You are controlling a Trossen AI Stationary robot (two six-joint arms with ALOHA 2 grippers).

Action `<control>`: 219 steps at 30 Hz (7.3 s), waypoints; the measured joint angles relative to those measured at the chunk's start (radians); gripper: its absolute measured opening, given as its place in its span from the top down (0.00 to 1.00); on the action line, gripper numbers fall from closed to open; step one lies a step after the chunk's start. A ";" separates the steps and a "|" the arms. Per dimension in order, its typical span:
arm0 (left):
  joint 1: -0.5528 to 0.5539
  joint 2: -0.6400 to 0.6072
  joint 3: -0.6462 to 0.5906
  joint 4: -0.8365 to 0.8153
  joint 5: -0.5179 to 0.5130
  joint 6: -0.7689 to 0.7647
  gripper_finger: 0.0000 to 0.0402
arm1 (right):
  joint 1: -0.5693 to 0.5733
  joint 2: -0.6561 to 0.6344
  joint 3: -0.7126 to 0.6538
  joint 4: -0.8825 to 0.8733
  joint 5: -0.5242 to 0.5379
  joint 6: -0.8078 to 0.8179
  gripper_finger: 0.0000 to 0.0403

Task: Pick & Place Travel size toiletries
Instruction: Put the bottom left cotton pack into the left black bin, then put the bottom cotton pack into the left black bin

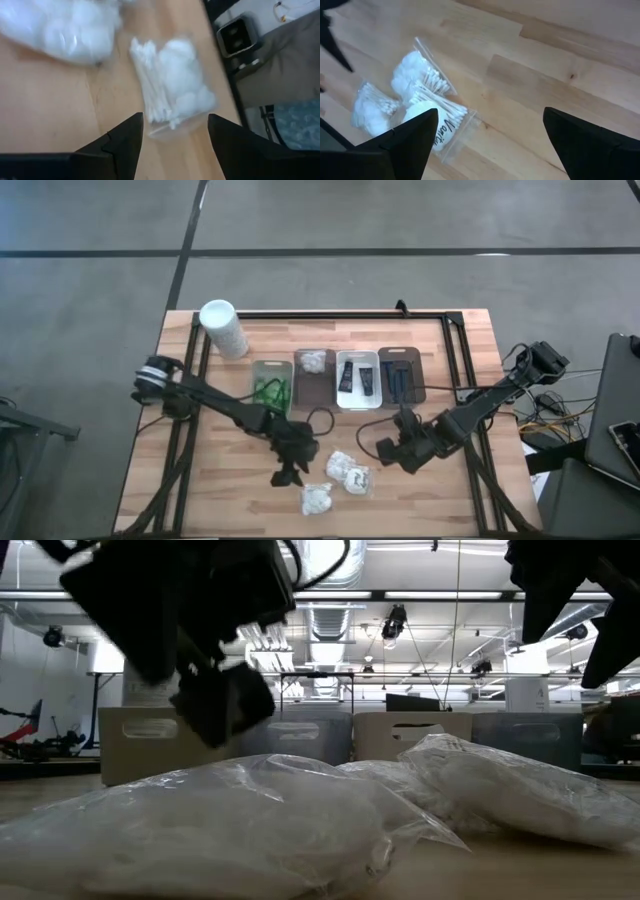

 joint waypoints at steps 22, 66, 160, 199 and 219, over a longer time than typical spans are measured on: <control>-0.093 0.132 0.064 0.032 -0.235 -0.033 0.43 | 0.058 0.000 0.000 -0.011 0.010 0.003 0.16; -0.034 -0.059 0.479 -0.795 -0.615 0.412 0.97 | 0.058 0.000 -0.037 -0.011 0.009 0.000 0.27; -0.044 -0.101 0.548 -0.761 -0.630 0.483 0.35 | 0.126 0.263 0.105 0.173 -0.046 -0.317 0.09; -0.111 -0.103 0.548 -0.728 -0.633 0.334 0.35 | 0.224 0.730 0.604 0.136 0.236 0.487 0.09; -0.111 -0.103 0.548 -0.729 -0.633 0.344 0.35 | 0.199 0.559 0.613 -0.164 0.174 -0.082 0.09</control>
